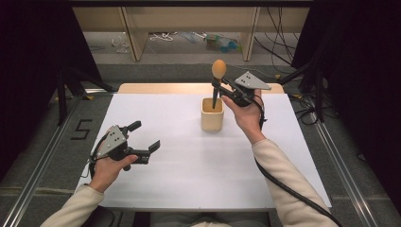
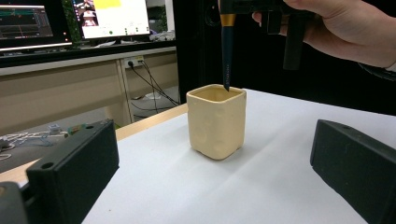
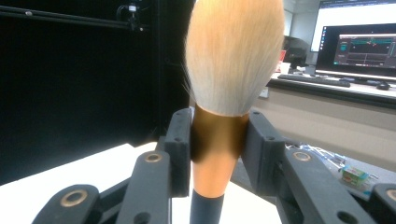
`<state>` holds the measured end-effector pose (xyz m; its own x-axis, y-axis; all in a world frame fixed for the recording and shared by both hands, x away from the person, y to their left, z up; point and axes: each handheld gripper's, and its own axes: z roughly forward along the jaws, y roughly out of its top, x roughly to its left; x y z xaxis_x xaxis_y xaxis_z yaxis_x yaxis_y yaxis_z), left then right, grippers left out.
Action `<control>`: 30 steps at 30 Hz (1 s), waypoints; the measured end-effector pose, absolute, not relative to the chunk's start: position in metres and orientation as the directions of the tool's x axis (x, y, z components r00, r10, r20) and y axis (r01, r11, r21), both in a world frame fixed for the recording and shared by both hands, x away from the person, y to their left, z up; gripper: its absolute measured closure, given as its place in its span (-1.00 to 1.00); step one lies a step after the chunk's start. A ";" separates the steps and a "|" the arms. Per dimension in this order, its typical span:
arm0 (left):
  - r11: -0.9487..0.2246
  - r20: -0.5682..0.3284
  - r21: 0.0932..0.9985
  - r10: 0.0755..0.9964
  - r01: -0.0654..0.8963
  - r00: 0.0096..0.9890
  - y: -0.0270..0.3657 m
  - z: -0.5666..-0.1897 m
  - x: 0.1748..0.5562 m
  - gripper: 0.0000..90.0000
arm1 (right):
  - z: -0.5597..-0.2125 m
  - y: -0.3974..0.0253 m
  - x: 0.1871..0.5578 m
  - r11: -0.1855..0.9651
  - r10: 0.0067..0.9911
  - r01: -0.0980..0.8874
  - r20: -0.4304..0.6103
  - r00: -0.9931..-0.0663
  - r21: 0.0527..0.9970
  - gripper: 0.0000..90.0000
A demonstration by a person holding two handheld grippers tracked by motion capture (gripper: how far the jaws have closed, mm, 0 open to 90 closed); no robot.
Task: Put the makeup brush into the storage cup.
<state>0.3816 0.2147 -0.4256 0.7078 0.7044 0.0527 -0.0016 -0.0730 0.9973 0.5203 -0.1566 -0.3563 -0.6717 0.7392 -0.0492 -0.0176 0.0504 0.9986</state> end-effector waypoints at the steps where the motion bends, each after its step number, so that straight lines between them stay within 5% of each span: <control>1: -0.075 0.054 0.997 0.704 -0.002 0.708 0.215 -0.426 0.382 -0.98 | -0.356 -0.157 0.521 0.051 0.738 -0.018 -0.050 -0.673 0.999 0.48; 30: -0.074 0.056 0.997 0.705 -0.005 0.707 0.215 -0.426 0.382 -0.98 | -0.362 -0.154 0.526 0.064 0.738 0.005 -0.044 -0.673 0.998 0.48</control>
<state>0.3819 0.2145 -0.4256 0.7070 0.7050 0.0557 -0.0051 -0.0737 0.9973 0.5262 -0.1542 -0.3624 -0.6732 0.7382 -0.0435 0.0054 0.0638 0.9980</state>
